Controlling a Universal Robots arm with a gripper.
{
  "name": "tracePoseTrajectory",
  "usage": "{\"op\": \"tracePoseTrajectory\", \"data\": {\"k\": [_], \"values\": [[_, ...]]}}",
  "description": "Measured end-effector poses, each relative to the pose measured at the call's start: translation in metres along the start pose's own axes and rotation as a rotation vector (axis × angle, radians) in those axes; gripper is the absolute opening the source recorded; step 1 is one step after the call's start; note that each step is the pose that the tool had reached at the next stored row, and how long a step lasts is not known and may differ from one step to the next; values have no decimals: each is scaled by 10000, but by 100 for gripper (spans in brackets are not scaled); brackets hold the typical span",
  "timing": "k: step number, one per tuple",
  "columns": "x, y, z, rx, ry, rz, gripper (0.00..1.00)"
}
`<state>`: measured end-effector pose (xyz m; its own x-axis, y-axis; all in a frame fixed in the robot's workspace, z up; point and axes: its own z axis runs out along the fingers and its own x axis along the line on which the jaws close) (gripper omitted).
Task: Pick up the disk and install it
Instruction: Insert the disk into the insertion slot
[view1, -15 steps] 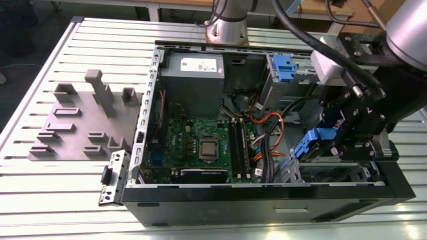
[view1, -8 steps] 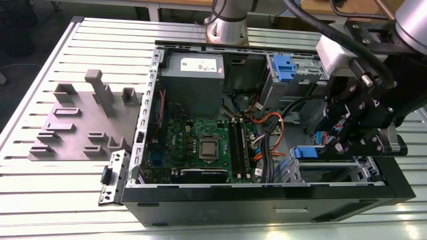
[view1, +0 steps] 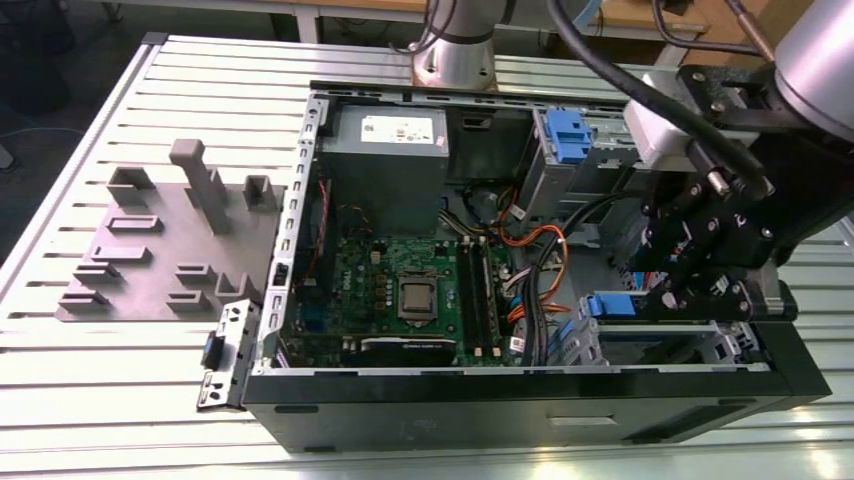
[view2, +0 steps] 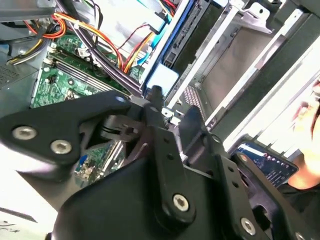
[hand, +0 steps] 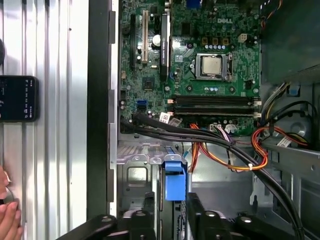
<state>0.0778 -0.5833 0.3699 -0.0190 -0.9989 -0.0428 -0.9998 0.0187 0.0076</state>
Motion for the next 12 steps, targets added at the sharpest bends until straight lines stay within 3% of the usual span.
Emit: {"op": "tracePoseTrajectory", "data": {"k": [2,3,7,12], "values": [[2,-3,36,0,-1,0,29],[2,-5,54,0,0,0,29],[5,-7,128,0,-2,0,12],[8,-7,195,-1,-6,0,11]]}}
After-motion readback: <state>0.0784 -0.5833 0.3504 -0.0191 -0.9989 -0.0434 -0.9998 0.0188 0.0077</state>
